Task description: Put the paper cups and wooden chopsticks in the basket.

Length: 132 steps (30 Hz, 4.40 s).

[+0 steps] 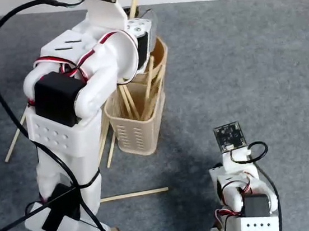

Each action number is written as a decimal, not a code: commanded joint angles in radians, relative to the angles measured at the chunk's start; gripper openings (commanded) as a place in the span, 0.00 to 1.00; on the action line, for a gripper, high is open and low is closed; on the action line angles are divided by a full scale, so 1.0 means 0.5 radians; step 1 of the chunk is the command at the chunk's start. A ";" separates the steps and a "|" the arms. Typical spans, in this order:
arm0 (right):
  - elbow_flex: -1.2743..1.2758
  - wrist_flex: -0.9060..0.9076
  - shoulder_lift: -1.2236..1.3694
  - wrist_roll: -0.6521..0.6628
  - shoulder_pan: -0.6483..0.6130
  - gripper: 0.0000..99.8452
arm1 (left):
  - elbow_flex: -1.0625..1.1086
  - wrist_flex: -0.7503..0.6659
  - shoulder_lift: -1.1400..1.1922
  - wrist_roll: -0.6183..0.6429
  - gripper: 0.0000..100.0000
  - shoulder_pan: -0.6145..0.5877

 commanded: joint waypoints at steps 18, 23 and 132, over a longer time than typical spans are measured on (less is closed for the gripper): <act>0.235 0.011 -0.026 0.021 0.020 0.17 | 0.278 0.476 0.014 -0.307 0.11 -1.011; 0.235 0.011 -0.026 0.021 0.020 0.17 | 0.763 0.463 0.032 -0.491 0.12 -1.131; 0.235 0.011 -0.026 0.021 0.020 0.17 | -1.192 0.562 1.634 -0.884 0.00 -1.677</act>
